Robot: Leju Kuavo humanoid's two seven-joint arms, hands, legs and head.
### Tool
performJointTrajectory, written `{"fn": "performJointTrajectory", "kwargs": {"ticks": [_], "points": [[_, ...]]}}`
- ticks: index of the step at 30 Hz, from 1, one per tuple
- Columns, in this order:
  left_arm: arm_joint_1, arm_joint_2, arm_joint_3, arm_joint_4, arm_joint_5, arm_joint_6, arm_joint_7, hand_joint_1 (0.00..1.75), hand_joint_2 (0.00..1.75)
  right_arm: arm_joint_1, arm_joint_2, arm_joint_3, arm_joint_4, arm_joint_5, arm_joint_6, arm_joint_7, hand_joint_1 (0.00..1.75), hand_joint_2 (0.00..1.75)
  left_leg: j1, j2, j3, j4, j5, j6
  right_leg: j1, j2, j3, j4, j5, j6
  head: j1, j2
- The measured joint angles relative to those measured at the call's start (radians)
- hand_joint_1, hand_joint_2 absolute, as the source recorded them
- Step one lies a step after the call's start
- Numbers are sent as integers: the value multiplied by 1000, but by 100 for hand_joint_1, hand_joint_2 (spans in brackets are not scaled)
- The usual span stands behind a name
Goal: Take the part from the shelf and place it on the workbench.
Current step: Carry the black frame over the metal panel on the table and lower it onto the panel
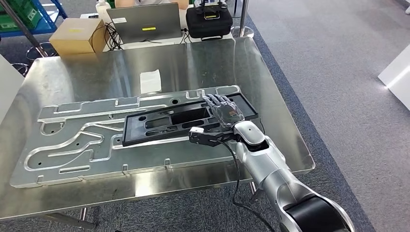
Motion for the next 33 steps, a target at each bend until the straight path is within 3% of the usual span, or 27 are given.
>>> {"fn": "performJointTrajectory", "kwargs": {"ticks": [2, 3, 7, 8, 10, 12, 13, 14, 15, 18, 20, 22, 23, 24, 25, 27, 28, 29, 30, 31, 33], "points": [[0, 2, 0, 0, 9, -9, -5, 0, 0, 1, -1, -2, -5, -1, -1, 0, 0, 175, 0, 0, 65, -134, 55, 4, 1, 4, -5, 13, -4, 8, 0, 0], [-1, 2, 0, 0, 13, -13, -8, 0, 0, 2, -1, -3, -10, -1, -1, 0, 0, 175, -1, 0, 83, -175, 68, 8, 2, 5, -10, 18, -5, 14, 0, 0], [1, 2, 0, 1, 23, -16, -15, 0, 0, 21, -8, -11, -31, -3, -1, 0, 0, 175, -5, -2, 83, -197, 84, 36, 3, 7, -20, 23, -4, 38, 1, 0], [1, 2, 0, 1, 25, -16, -16, 0, 0, 28, -12, -13, -35, -3, -1, 0, 0, 175, -4, -1, 79, -201, 90, 45, 1, 7, -27, 37, -22, 44, 2, 0], [2, 2, 1, 1, 30, -16, -18, 0, 0, 40, -18, -17, -45, -4, -2, -2, 0, 175, -3, 1, 66, -205, 103, 59, -2, 6, -60, 124, -97, 52, 5, 0], [3, 2, 1, 1, 32, -17, -20, 0, 0, 47, -22, -19, -52, -6, -3, -4, 0, 175, -5, 1, 48, -206, 115, 63, -3, 5, -104, 252, -172, 58, 6, 0], [4, 3, 1, 1, 33, -17, -20, 0, 0, 50, -24, -20, -56, -6, -4, -5, 0, 175, -7, 1, 39, -205, 122, 63, -3, 5, -110, 289, -186, 59, 6, 0], [4, 3, 1, 1, 34, -19, -21, 0, 0, 53, -25, -21, -59, -6, -5, -6, 0, 175, -8, 1, 31, -205, 129, 62, -3, 5, -99, 290, -181, 57, 6, 0], [5, 3, 1, 1, 35, -20, -21, 0, 0, 54, -25, -21, -63, -7, -5, -7, 0, 175, -10, 1, 23, -205, 136, 61, -2, 5, -67, 252, -160, 53, 6, 0], [6, 0, 1, 2, 42, -25, -22, 0, 0, 54, -25, -22, -81, -6, -1, -8, 0, 175, -13, -1, 8, -206, 158, 54, 9, 4, 71, 51, -105, 30, 5, 0], [7, -3, 1, 3, 46, -28, -23, 0, 0, 57, -25, -22, -91, -5, 1, -9, 0, 175, -12, -2, 5, -211, 175, 42, 17, 3, 99, -3, -97, 21, 8, 0], [10, -2, 1, 4, 49, -29, -23, 0, 0, 63, -25, -22, -95, -5, 1, -9, 0, 175, -10, -3, 2, -220, 188, 28, 17, 0, 88, -11, -74, 13, 12, 0], [11, -1, 1, 5, 50, -29, -23, 0, 0, 66, -24, -22, -97, -5, 1, -9, 0, 175, -10, -3, -5, -214, 175, 23, 14, -1, 81, -18, -60, 6, 12, 0], [13, -1, 1, 5, 50, -30, -23, 0, 0, 68, -23, -22, -98, -5, 1, -9, 0, 175, -10, -3, -15, -191, 143, 18, 10, -3, 71, -25, -44, -1, 10, 0], [13, 0, 2, 5, 50, -30, -23, 0, 0, 71, -23, -22, -99, -5, 2, -9, 0, 175, -9, -2, -31, -143, 91, 16, 7, -5, 58, -29, -30, -6, 8, 0], [13, 0, 2, 6, 50, -30, -23, 0, 0, 77, -22, -22, -100, -5, 2, -10, 0, 175, -7, -2, -61, -11, -4, 9, 7, -6, 28, -29, -6, -10, 6, 0], [13, 0, 2, 6, 50, -30, -23, 0, 0, 81, -22, -22, -101, -5, 2, -10, 0, 175, -6, -1, -66, 45, -25, 5, 7, -7, 12, -26, 4, -9, 6, 0], [13, 0, 2, 6, 50, -30, -23, 0, 0, 85, -22, -22, -101, -5, 2, -10, 0, 175, -4, -1, -57, 69, -20, 2, 6, -8, -4, -22, 13, -7, 6, 0], [13, 1, 2, 6, 50, -30, -23, 0, 0, 88, -22, -22, -101, -5, 2, -10, 0, 175, -3, -1, -30, 60, 0, -1, 5, -9, -19, -17, 21, -4, 5, 0], [13, 2, 2, 6, 50, -30, -23, 0, 0, 90, -22, -22, -101, -5, 1, -10, 0, 175, -1, -1, 14, 13, 24, -3, 3, -9, -35, -9, 27, 1, 5, 0], [11, 4, 2, 6, 50, -30, -23, 0, 0, 91, -23, -22, -103, -5, 1, -10, 0, 175, 0, -2, 114, -124, 31, -1, 3, -10, -60, 9, 36, 11, 5, 0]]}}
